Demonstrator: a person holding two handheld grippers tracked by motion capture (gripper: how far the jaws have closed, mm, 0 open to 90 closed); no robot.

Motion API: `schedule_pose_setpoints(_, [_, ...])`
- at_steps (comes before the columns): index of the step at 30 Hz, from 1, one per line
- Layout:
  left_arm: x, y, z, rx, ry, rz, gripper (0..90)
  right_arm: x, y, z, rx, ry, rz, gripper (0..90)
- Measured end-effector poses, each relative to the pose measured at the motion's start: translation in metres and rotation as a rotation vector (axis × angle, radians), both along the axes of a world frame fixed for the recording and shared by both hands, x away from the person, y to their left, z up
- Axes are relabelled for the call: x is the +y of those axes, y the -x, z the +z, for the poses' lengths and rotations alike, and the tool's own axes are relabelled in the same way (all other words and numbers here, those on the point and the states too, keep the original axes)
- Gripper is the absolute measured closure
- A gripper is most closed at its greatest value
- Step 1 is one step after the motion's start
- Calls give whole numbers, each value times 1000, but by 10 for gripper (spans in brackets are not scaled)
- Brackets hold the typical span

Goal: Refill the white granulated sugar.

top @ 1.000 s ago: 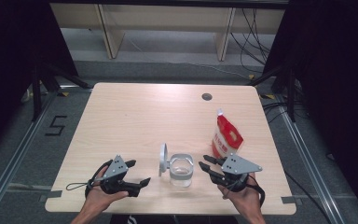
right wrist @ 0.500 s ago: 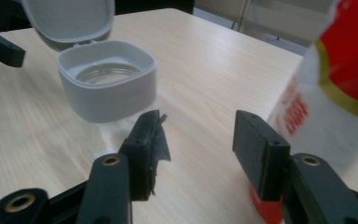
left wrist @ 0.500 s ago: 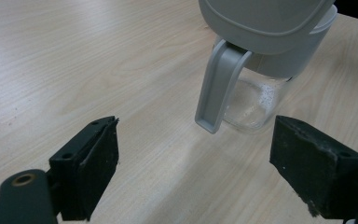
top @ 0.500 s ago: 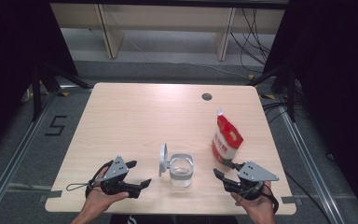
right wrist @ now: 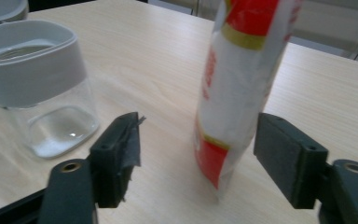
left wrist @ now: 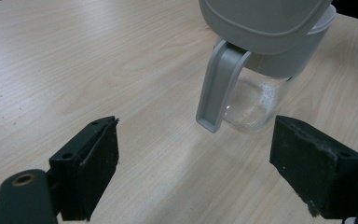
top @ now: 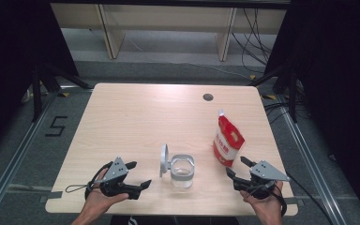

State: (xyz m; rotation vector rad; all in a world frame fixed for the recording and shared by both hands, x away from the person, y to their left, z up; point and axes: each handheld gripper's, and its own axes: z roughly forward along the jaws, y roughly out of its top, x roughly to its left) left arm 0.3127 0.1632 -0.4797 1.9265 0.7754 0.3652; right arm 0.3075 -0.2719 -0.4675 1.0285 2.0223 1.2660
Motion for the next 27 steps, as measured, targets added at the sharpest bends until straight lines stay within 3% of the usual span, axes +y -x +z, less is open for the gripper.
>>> schedule_pose_setpoints(1, [0,0,0,4,3,2,151,-2,-2,0,-17,7,-9,251])
schedule_pose_setpoints(2, [-1,0,0,9,7,5,151,-2,-2,-2,-1,-25,-25,224])
schedule_pose_setpoints(4, [-1,1,-1,5,4,2,151,-3,-5,-3,-2,-29,-53,150])
schedule_pose_setpoints(5, [-1,2,-1,7,1,2,152,-3,-6,-3,3,-37,-51,159])
schedule_pose_setpoints(9, [0,2,-1,8,8,4,152,-2,-10,-3,-48,-43,-47,154])
schedule_pose_setpoints(11, [0,2,-1,4,9,3,152,1,-12,-4,-37,-46,-62,155])
schedule_pose_setpoints(12, [0,2,-1,6,7,2,152,0,-18,-6,-66,-25,-42,153])
schedule_pose_setpoints(14, [-1,2,-2,7,1,1,152,2,-21,-9,-30,-43,-59,155])
schedule_pose_setpoints(18, [-1,2,-2,9,-4,9,152,2,-35,-13,-64,-37,-40,154])
schedule_pose_setpoints(22, [-1,2,-2,13,-3,8,151,3,-45,-16,-101,-73,-46,166])
schedule_pose_setpoints(24, [-1,2,-2,5,-11,1,152,2,-49,-17,-87,-79,-49,164])
schedule_pose_setpoints(25, [0,2,-2,-2,-15,-4,152,4,-50,-19,-91,-106,-51,166])
schedule_pose_setpoints(27, [-1,2,-2,-1,-13,-4,152,5,-52,-19,-90,-97,-57,182])
